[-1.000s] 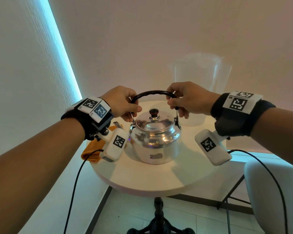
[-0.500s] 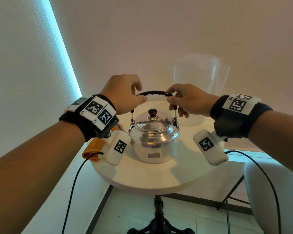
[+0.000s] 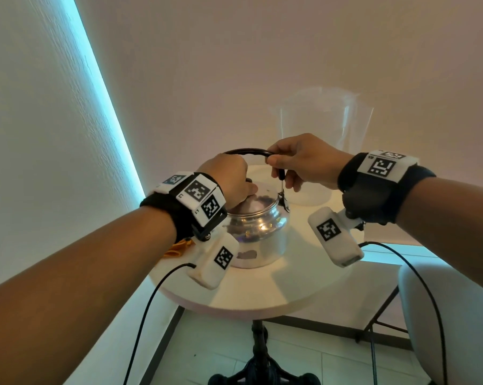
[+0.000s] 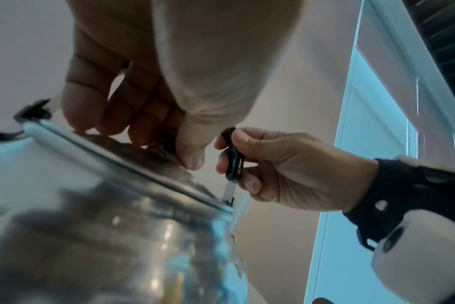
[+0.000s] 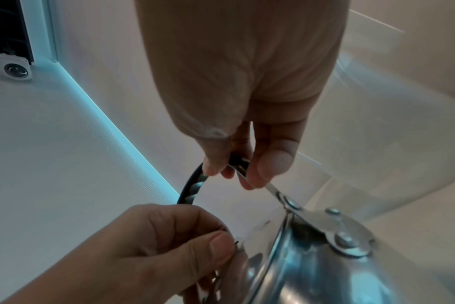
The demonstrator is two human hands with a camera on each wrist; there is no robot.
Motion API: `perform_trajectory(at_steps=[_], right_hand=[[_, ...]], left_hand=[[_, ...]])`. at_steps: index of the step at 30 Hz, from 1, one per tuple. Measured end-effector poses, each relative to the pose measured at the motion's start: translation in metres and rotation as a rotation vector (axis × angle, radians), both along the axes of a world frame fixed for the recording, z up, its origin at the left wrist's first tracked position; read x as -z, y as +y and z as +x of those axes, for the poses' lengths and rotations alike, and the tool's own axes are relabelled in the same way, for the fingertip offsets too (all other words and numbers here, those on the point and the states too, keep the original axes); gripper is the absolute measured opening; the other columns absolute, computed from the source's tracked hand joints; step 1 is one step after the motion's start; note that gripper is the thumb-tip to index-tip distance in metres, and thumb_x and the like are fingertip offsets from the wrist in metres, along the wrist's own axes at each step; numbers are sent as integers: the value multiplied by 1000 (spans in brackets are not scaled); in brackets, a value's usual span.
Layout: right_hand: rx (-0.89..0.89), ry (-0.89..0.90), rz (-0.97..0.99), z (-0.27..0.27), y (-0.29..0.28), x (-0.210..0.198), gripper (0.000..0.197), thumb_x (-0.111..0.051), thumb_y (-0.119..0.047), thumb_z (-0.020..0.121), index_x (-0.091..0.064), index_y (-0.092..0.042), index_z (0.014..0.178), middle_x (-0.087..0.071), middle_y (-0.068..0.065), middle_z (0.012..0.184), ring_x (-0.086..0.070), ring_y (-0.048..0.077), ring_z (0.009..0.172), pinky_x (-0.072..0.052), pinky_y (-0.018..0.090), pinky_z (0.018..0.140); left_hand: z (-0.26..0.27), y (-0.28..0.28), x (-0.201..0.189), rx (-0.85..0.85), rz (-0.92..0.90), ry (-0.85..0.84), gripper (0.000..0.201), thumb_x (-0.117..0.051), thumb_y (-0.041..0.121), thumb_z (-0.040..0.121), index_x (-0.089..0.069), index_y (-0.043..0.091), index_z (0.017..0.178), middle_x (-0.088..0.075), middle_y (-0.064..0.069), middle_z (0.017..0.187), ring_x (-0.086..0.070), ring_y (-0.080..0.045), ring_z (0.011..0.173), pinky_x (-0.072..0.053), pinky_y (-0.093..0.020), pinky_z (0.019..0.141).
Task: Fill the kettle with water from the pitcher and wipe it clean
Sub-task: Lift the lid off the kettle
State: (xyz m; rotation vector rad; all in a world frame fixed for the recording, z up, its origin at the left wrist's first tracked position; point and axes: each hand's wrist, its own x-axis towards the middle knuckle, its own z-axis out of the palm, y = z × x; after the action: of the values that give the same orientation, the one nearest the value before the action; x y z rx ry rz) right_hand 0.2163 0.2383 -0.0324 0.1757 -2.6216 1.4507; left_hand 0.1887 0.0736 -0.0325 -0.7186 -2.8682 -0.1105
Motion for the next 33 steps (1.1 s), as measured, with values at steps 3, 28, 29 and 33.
perform_trajectory(at_steps=[3,28,29,33], right_hand=[[-10,-10,-23,1,0,0,22,-56,-20,95,-65,-9,112,-66,7,80,-60,14,56,-53,21,49],[-17,-54,-70,-1,-4,-5,23,-60,-18,92,-66,-7,112,-70,11,84,-66,15,53,-60,26,56],[-17,-56,-69,-1,-5,-5,23,-60,-18,92,-66,-7,111,-70,10,84,-66,14,53,-60,25,56],[-15,-69,-78,-4,-7,-6,23,-61,-19,92,-66,-7,111,-70,13,85,-67,14,53,-60,25,57]], left_hand=[[1,3,3,-28,5,2,23,-54,37,94,-56,16,87,-50,3,73,-52,-19,78,-35,-30,66],[1,-32,-5,173,185,-3,20,-65,34,87,-73,19,97,-71,0,92,-63,-19,87,-50,-40,84],[1,-34,-4,173,182,10,19,-64,35,87,-73,20,96,-70,0,91,-62,-19,87,-50,-42,85],[5,-43,-7,186,259,14,18,-63,31,89,-72,19,98,-69,0,92,-62,-19,89,-50,-38,84]])
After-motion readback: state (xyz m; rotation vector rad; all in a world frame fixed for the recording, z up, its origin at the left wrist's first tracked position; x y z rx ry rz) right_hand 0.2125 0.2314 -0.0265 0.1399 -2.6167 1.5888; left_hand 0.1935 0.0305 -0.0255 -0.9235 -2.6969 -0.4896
